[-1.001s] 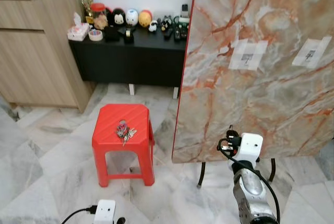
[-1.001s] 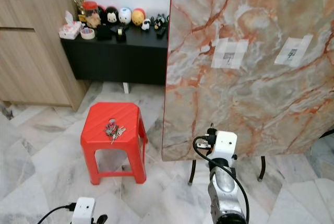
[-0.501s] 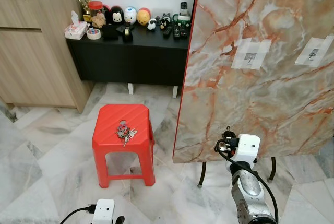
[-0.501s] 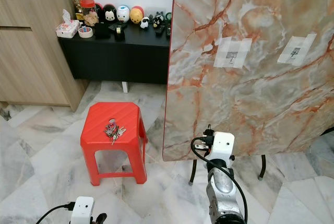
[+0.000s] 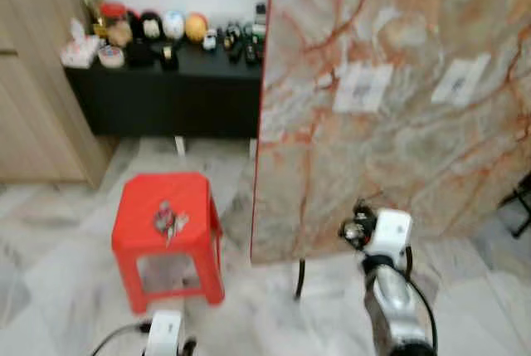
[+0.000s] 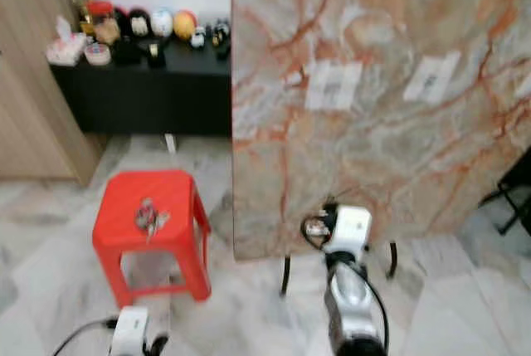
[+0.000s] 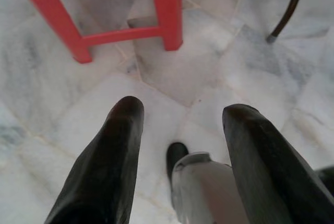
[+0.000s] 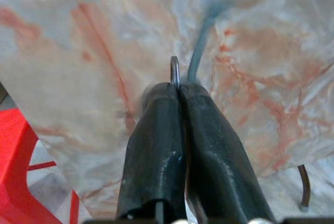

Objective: Hang keys on a hook

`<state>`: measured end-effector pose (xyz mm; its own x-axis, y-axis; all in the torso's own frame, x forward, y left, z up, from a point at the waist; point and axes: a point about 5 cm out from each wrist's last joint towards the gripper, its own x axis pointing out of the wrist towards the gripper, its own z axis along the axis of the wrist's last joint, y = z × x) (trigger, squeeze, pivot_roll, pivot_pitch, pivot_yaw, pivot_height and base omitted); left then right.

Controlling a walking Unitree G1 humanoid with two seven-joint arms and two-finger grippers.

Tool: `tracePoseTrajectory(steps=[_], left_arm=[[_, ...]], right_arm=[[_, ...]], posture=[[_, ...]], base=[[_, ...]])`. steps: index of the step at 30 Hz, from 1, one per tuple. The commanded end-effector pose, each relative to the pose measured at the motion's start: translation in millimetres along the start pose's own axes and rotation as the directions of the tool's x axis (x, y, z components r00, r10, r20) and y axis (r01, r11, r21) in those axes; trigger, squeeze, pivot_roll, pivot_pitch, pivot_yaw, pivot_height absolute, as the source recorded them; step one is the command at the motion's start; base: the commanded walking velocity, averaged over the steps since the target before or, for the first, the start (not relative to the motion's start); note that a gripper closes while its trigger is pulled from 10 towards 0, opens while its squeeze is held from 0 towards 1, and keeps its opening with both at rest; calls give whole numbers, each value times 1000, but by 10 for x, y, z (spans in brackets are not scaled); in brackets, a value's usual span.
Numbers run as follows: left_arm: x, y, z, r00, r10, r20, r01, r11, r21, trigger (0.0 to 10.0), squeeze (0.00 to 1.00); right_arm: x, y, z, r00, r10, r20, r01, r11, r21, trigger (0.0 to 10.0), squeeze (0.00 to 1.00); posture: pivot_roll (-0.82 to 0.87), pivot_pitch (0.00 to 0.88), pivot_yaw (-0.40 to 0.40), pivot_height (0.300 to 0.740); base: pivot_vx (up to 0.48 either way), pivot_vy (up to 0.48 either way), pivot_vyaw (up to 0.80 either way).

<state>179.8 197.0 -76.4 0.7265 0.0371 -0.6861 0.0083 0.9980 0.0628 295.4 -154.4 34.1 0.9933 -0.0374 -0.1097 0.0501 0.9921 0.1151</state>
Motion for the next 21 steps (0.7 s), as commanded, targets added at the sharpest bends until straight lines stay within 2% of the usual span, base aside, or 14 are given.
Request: tracePoseTrajectory(steps=[1, 6, 21], left_arm=[[-17, -14, -60, 1000, -4, -26, 3, 1000, -3, 10000, 0], [-14, -14, -52, 1000, -2, -23, 1, 1000, -7, 10000, 0], [-8, -36, -41, 1000, -8, -19, 8, 1000, -13, 10000, 0]], right_arm=[[-12, -58, 1, 1000, -15, 4, 15, 1000, -8, 10000, 0], [-8, -41, 6, 1000, -4, 6, 4, 1000, -7, 10000, 0], [-5, -41, 11, 1000, -5, 8, 6, 1000, -8, 10000, 0]], posture=[[73, 0, -78, 740], [70, 0, -79, 740], [67, 0, -81, 740]], base=[[0, 0, 0], [0, 0, 0], [267, 0, 0]])
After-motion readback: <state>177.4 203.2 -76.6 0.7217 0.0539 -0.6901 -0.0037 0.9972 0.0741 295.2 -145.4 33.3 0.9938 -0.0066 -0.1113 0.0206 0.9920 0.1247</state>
